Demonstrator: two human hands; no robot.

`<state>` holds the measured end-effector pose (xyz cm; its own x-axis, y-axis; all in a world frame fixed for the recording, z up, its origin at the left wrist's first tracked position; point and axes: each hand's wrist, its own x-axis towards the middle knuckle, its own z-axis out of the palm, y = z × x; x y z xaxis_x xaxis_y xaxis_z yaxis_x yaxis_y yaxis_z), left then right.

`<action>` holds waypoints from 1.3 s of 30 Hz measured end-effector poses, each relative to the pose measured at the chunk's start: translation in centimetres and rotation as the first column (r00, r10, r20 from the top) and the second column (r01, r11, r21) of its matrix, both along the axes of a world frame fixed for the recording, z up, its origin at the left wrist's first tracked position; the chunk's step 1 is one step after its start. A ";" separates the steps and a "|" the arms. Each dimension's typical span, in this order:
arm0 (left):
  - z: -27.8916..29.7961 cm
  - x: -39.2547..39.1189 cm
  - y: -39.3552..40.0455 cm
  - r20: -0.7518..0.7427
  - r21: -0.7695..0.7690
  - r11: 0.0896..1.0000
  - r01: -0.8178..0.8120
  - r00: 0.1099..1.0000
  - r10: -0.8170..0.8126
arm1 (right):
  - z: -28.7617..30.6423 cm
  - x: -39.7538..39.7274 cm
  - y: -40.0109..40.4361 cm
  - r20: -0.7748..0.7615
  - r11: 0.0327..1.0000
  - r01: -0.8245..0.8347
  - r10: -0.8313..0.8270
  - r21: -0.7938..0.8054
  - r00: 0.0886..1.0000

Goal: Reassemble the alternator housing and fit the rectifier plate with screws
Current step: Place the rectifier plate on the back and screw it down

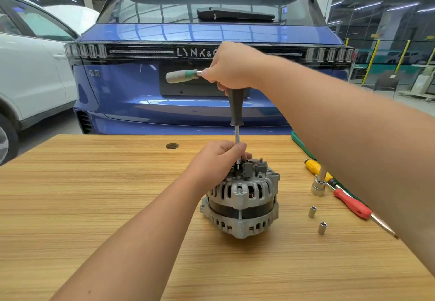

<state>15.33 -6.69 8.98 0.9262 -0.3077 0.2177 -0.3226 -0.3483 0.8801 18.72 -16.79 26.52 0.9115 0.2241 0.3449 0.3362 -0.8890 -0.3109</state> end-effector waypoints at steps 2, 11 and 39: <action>-0.1 0.1 0.2 0.001 -0.005 1.000 0.011 1.000 -0.011 | 0.6 0.6 0.2 -0.193 0.978 0.031 0.009 0.204 0.981; -0.2 0.4 0.0 0.018 0.011 0.999 0.031 0.999 -0.031 | -1.3 -0.1 -1.7 -0.439 0.226 0.377 0.397 0.898 0.806; 0.1 -0.1 -0.1 0.015 0.031 0.999 -0.019 1.000 0.019 | -4.9 -0.9 -2.9 0.229 0.889 -0.271 0.196 0.369 0.953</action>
